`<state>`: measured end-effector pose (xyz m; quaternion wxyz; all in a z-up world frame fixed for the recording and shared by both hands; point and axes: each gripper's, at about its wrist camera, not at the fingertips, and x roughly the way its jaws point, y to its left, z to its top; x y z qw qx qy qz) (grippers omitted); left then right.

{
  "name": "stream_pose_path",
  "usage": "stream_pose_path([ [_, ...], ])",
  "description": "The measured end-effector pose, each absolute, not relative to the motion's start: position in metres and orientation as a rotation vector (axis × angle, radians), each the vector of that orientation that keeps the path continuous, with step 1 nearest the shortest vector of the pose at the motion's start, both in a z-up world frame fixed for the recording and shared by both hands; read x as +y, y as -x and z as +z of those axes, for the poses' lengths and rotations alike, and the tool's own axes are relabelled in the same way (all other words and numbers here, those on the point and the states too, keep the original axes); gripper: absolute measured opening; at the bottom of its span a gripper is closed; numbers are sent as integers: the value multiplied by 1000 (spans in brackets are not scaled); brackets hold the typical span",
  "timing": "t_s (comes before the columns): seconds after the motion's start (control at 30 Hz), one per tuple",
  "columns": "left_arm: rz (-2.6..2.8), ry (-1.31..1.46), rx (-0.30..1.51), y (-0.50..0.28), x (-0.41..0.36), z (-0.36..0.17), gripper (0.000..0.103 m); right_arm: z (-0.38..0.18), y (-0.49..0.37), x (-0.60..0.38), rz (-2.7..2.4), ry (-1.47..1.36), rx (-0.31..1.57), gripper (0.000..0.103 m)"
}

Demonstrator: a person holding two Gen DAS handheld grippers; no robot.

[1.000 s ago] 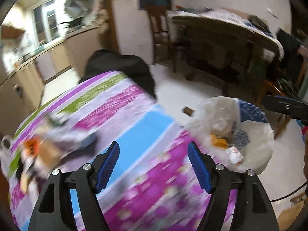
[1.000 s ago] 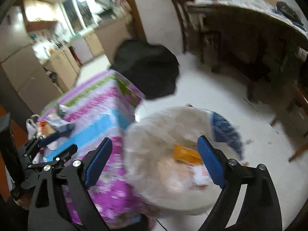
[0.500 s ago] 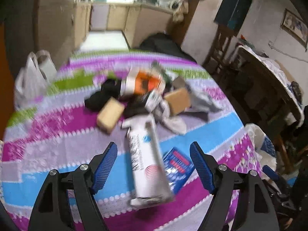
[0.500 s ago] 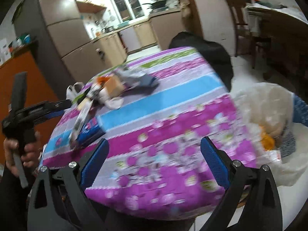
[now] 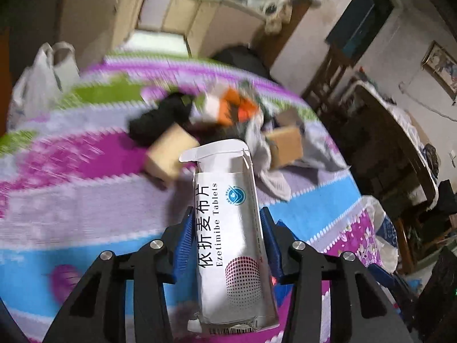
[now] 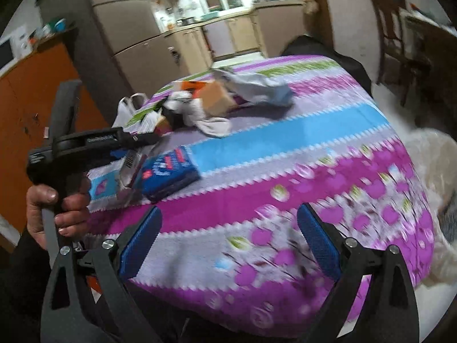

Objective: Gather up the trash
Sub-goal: 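Grasp the white Ezetimibe box with the left tool while the right grasps the blue box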

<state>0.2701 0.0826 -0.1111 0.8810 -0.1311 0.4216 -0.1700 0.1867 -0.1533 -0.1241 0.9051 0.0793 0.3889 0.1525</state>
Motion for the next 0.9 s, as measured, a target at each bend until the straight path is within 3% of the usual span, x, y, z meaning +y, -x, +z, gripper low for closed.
stream_pose_path([
  [0.37, -117, 294, 779, -221, 169, -87, 46, -133, -240, -74, 313, -83, 829, 89],
  [0.47, -117, 309, 799, -220, 176, -94, 46, -131, -259, -45, 202, 6, 780, 91],
  [0.57, -142, 319, 804, -220, 174, -99, 46, -150, -275, -23, 98, 166, 846, 95],
  [0.9, -239, 295, 798, -213, 160, -109, 47, -129, -204, -123, -4, 129, 863, 95],
])
